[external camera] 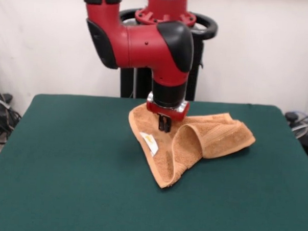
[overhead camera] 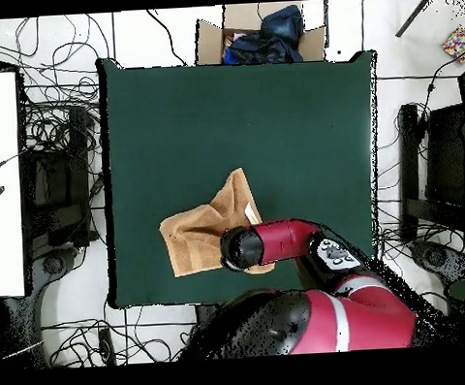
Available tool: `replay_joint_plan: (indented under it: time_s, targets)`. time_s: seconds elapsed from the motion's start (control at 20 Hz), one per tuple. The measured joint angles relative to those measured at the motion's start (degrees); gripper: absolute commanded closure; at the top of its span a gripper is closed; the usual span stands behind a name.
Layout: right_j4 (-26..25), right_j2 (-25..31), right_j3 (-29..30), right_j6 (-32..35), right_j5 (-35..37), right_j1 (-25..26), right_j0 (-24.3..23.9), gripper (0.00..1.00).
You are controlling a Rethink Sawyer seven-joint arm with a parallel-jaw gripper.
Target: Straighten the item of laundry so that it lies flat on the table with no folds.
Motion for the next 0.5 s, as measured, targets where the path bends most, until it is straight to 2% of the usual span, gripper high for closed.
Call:
replay_joint_plan:
  time_s: [0.5]
  targets:
    - [-3.95, 5.26, -2.33, -0.20, 6.20, 0.09, -6.15, 1.00]
